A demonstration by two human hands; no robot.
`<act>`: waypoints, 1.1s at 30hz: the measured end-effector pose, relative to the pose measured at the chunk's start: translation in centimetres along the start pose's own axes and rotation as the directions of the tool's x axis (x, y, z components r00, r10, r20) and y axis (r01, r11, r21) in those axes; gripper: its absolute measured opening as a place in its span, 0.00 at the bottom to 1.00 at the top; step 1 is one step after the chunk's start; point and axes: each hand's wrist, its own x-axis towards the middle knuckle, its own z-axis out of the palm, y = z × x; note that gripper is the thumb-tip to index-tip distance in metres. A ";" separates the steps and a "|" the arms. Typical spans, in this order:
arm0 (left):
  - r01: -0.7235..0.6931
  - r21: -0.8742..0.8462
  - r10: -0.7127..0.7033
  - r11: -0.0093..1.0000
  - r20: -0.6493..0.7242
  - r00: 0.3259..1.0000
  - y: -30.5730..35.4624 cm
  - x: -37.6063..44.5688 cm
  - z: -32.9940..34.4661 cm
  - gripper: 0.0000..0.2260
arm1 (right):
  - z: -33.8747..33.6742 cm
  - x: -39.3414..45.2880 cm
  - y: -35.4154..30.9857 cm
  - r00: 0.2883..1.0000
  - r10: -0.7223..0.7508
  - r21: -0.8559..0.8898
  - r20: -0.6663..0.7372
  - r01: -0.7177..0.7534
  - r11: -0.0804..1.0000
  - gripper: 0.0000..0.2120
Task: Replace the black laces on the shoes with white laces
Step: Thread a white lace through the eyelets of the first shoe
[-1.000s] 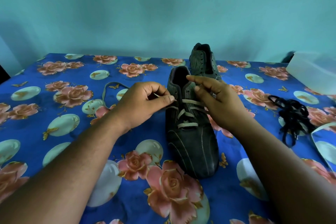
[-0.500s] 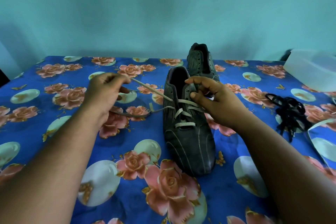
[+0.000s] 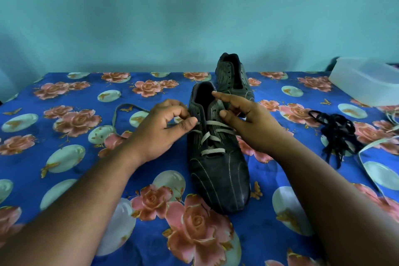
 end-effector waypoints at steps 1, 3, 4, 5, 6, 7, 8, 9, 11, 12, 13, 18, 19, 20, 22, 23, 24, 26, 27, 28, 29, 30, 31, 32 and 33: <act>0.015 -0.025 -0.015 1.000 0.000 1.000 0.0 0.0 0.0 0.16 | 0.0 0.0 0.1 1.000 0.004 0.012 0.005 -0.004 1.000 0.19; 0.032 -0.062 -0.032 0.998 0.000 0.999 0.2 0.1 -0.4 0.16 | -0.1 0.0 0.2 1.000 0.021 0.045 0.012 -0.021 0.999 0.17; 0.045 -0.067 -0.046 0.997 -0.013 0.999 0.2 0.1 -0.7 0.15 | -0.1 0.0 0.2 1.000 0.028 0.050 0.012 -0.028 0.998 0.16; 0.053 -0.047 -0.055 0.997 -0.042 0.998 0.0 0.2 -1.1 0.14 | -0.2 0.0 0.3 1.000 0.029 0.046 0.011 -0.030 0.999 0.16; 0.060 0.004 -0.059 0.998 -0.088 0.994 -0.3 0.2 -1.6 0.13 | -0.2 0.0 0.4 1.000 0.026 0.037 0.013 -0.027 0.999 0.16; 0.078 0.067 -0.068 0.995 -0.146 0.987 -0.8 0.3 -2.1 0.12 | -0.2 0.0 0.4 1.000 0.025 0.029 0.014 -0.025 0.999 0.16; 0.123 0.116 -0.096 0.986 -0.215 0.972 -1.2 0.4 -2.7 0.11 | -0.2 0.0 0.5 1.000 0.026 0.024 0.016 -0.026 0.999 0.16; 0.197 0.134 -0.151 0.971 -0.297 0.943 -1.8 0.5 -3.2 0.11 | -0.2 0.0 0.5 0.999 0.027 0.024 0.018 -0.027 0.999 0.17; 0.345 0.100 -0.268 0.933 -0.445 0.855 -3.2 0.5 -4.3 0.11 | -0.3 0.0 0.4 0.999 0.026 0.030 0.019 -0.027 0.999 0.17; 0.393 0.098 -0.299 0.914 -0.491 0.818 -3.7 0.5 -4.6 0.13 | -0.3 -0.1 0.3 0.999 0.027 0.035 0.021 -0.027 0.999 0.17; 0.422 0.125 -0.301 0.898 -0.527 0.795 -4.2 0.4 -4.8 0.14 | -0.3 -0.1 0.3 0.999 0.028 0.040 0.023 -0.029 0.999 0.17; 0.333 0.287 -0.154 0.898 -0.505 0.849 -3.0 0.6 -3.6 0.14 | -0.3 -0.1 0.3 0.999 0.040 0.114 0.035 -0.044 0.993 0.17; 0.224 0.253 -0.096 0.941 -0.435 0.895 -2.5 0.7 -3.3 0.17 | -0.3 -0.1 0.3 0.998 0.041 0.127 0.038 -0.046 0.991 0.17; 0.093 0.195 -0.020 0.976 -0.346 0.938 -1.8 0.7 -2.8 0.20 | -0.3 -0.1 0.3 0.998 0.043 0.136 0.041 -0.048 0.990 0.17; -0.086 0.066 0.095 0.994 -0.154 0.983 -0.5 0.3 -1.6 0.22 | -0.3 0.0 0.3 0.998 0.044 0.143 0.044 -0.050 0.988 0.17; -0.101 0.029 0.103 0.994 -0.080 0.991 -0.2 0.1 -1.1 0.22 | -0.2 0.0 0.3 0.998 0.043 0.142 0.045 -0.049 0.989 0.17; -0.095 0.016 0.095 0.995 -0.033 0.995 -0.1 0.2 -0.7 0.21 | -0.3 0.0 0.4 0.998 0.042 0.139 0.044 -0.047 0.989 0.17; -0.059 0.016 0.059 0.998 0.004 0.998 -0.2 0.2 -0.4 0.17 | -0.3 0.0 0.4 0.998 0.038 0.137 0.043 -0.043 0.990 0.17; -0.034 0.001 0.034 0.999 0.013 0.999 -0.1 0.2 -0.4 0.17 | -0.3 0.0 0.4 0.998 0.038 0.137 0.043 -0.044 0.990 0.17; -0.002 -0.037 0.003 0.999 0.012 1.000 0.0 0.1 -0.5 0.16 | -0.3 0.0 0.5 0.998 0.040 0.136 0.045 -0.045 0.990 0.17; 0.032 -0.083 -0.031 0.996 0.004 0.999 0.2 0.0 -0.8 0.15 | -0.3 0.0 0.5 0.998 0.040 0.135 0.047 -0.046 0.990 0.17; 0.058 -0.136 -0.060 0.989 -0.011 0.998 0.5 -0.1 -1.1 0.14 | -0.3 0.0 0.5 0.998 0.038 0.134 0.049 -0.045 0.990 0.17; 0.081 -0.180 -0.088 0.980 -0.028 0.996 0.4 -0.2 -1.5 0.14 | -0.4 -0.1 0.5 0.998 0.038 0.135 0.052 -0.045 0.990 0.17; 0.109 -0.213 -0.123 0.971 -0.050 0.991 0.2 -0.2 -2.1 0.14 | -0.4 -0.1 0.4 0.998 0.040 0.138 0.058 -0.048 0.989 0.18; 0.143 -0.237 -0.166 0.961 -0.081 0.983 -0.2 -0.1 -2.6 0.13 | -0.5 -0.1 0.4 0.997 0.043 0.141 0.062 -0.052 0.989 0.18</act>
